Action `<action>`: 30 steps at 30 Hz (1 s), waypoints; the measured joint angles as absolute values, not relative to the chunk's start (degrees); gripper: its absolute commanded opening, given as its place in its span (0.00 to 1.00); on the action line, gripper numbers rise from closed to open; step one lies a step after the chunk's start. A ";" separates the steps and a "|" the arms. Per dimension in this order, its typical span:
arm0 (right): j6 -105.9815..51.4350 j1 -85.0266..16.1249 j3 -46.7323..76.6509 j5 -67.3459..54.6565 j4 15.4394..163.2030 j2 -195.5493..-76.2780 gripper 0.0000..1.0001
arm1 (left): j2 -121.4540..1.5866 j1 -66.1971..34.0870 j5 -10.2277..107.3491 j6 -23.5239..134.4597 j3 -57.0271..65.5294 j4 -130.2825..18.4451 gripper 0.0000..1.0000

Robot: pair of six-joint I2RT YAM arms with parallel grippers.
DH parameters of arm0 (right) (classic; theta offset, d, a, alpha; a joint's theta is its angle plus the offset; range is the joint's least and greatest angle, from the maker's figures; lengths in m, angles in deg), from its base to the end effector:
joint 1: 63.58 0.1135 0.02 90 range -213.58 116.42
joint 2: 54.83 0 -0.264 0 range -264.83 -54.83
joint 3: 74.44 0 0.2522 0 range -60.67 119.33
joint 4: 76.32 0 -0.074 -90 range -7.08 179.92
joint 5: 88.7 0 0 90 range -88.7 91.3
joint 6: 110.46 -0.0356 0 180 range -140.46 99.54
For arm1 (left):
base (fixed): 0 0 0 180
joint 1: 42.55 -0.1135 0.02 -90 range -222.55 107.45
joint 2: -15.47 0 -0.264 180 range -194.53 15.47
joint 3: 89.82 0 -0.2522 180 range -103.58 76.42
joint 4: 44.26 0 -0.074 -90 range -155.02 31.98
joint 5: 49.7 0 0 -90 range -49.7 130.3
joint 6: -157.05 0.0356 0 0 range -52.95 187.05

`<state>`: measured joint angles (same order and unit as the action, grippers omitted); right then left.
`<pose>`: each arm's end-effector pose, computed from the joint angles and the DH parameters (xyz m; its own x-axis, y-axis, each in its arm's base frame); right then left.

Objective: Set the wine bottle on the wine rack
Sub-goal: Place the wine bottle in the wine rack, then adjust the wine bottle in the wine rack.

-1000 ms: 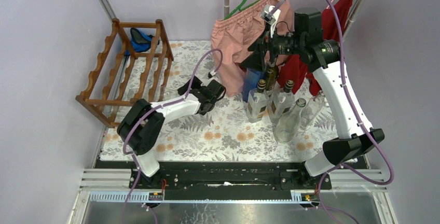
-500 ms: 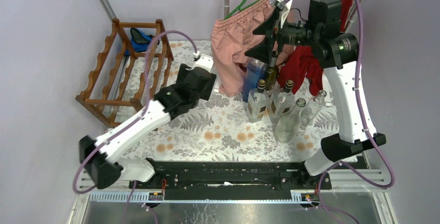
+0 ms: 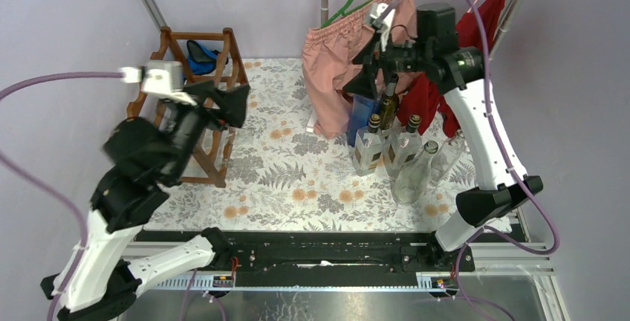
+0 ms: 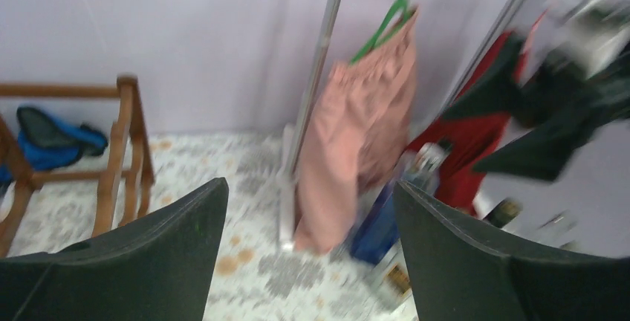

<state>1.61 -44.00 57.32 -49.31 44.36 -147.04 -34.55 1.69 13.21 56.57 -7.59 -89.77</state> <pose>0.2881 0.1317 0.5052 0.0420 -0.2381 -0.9703 -0.9519 0.2856 -0.1113 0.1013 -0.0760 0.5066 -0.0261 -0.2006 -0.9793 0.2953 0.9344 -0.1993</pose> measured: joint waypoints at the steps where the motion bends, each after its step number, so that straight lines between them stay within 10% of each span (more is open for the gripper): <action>1: 2.41 -43.31 56.75 -48.96 44.22 -147.60 1.00 | -33.48 1.69 13.67 56.57 -8.64 -88.68 0.89; 30: 15.46 -16.49 55.46 -36.68 61.05 -181.00 1.00 | -32.56 1.69 13.91 67.41 -16.59 -77.60 0.90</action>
